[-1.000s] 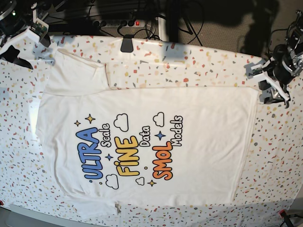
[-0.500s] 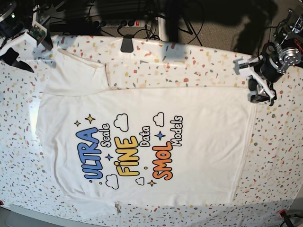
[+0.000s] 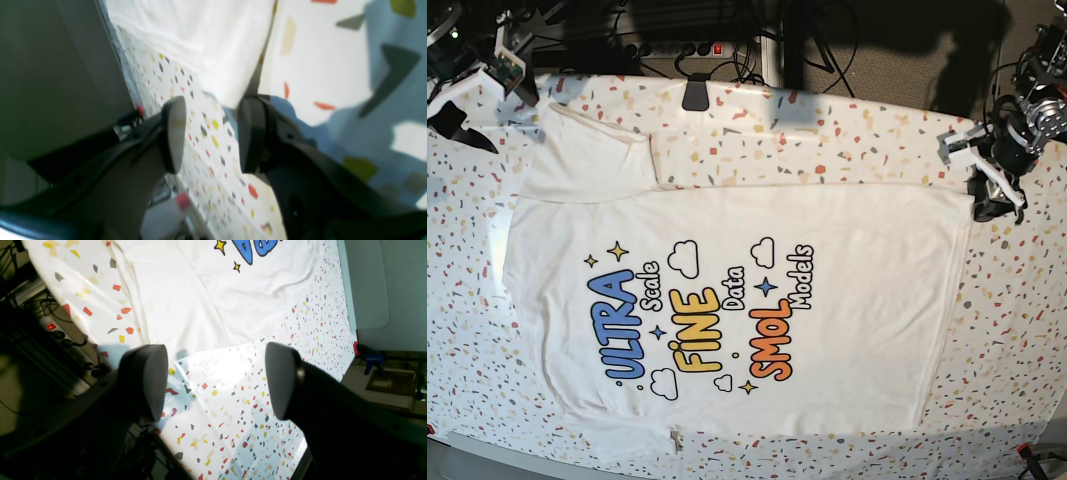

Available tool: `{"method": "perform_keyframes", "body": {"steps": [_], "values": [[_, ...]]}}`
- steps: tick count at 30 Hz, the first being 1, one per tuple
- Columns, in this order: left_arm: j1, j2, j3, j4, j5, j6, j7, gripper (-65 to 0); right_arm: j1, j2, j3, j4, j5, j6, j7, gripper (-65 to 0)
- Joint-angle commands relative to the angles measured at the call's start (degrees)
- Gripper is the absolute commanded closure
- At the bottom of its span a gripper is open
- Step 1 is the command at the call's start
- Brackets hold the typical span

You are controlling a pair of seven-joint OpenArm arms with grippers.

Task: Fold the T-shirt properly
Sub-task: 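Lower both open grippers to the shirt edge nearest the arms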

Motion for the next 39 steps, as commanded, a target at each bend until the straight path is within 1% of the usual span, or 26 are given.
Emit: {"method": "perform_keyframes", "body": {"steps": [1, 4, 6, 8, 11, 12, 18, 20, 22, 25, 26, 27, 29, 30, 33, 34, 39], "values": [[0.0, 0.4, 0.1, 0.4, -0.1, -1.2, -1.6, -25.1, -0.5, 0.6, 0.4, 0.7, 0.1, -0.9, 0.8, -44.8], [-0.2, 1.8, 0.1, 0.3, -0.1, -1.2, -1.7, -25.1, -0.5, 0.6, 0.4, 0.7, 0.1, -0.9, 0.8, -44.8], [-0.2, 2.2, 0.1, 0.3, -0.1, -1.0, -1.9, -25.1, -0.5, 0.6, 0.4, 0.7, 0.1, -0.9, 0.8, -44.8], [-0.2, 2.5, 0.1, 0.3, -0.1, 1.0, -1.9, -25.1, -0.5, 0.6, 0.4, 0.7, 0.1, -0.9, 0.8, -44.8], [-0.2, 3.3, 0.1, 0.4, -0.1, 5.3, -1.9, -25.1, -0.5, 0.6, 0.4, 0.7, 0.1, -0.9, 0.8, -44.8], [-0.2, 3.6, 0.1, 0.3, -0.1, 5.9, -1.9, -25.1, -0.5, 0.6, 0.4, 0.7, 0.1, -0.9, 0.8, -44.8], [-0.2, 3.9, 0.1, 0.3, -0.1, 6.1, -2.9, -24.7, -0.5, 0.6, 0.4, 0.7, 0.1, -0.9, 0.8, -44.8], [-0.1, 4.0, 0.1, 0.3, -0.1, 7.3, -4.3, -19.9, -0.5, 0.6, 0.4, 0.7, 0.1, -0.9, 0.8, -44.8], [-0.1, 4.3, 0.1, 0.3, -0.1, 7.6, -4.4, -13.2, -0.5, 0.5, 0.4, 0.7, 0.1, -0.9, 0.8, -44.8], [-0.2, 5.0, 0.1, 0.3, -0.1, 7.6, -4.2, -3.4, -0.5, -0.5, 0.4, 0.7, 0.1, -0.9, 0.8, -44.8], [-0.2, 5.1, 0.1, 0.3, -0.1, 7.6, -4.2, -1.3, -0.5, -0.7, 0.4, 0.7, 0.1, -0.9, 0.8, -44.8], [-0.2, 5.0, 0.1, 0.3, -0.1, 7.6, -4.3, -0.8, -0.5, -1.1, 0.4, 0.7, 0.1, -0.9, 0.8, -44.8], [-0.2, 5.0, 0.1, 0.3, -0.1, 7.6, -4.2, -2.3, -0.5, -1.5, 0.4, 0.7, 0.1, -0.9, 0.8, -44.8], [-0.2, 5.0, 0.1, 0.3, -0.1, 7.8, -4.2, -5.1, -0.5, -1.5, 0.4, 0.7, 0.1, -0.9, 0.8, -44.8], [-0.2, 5.0, 0.1, 0.3, -1.1, 10.0, -4.2, -16.5, -0.5, -1.5, 0.4, 0.7, 0.1, -0.9, 0.8, -44.8], [-0.2, 5.0, 0.1, 0.3, -1.7, 10.7, -4.2, -18.6, -0.5, -1.5, 0.4, 0.7, 0.1, -0.9, 0.8, -44.8], [-0.2, 5.0, 0.1, 0.3, -2.0, 11.2, -4.2, -19.0, -0.5, -1.5, 0.4, 0.7, 0.1, -0.8, 0.0, -44.8]]}}
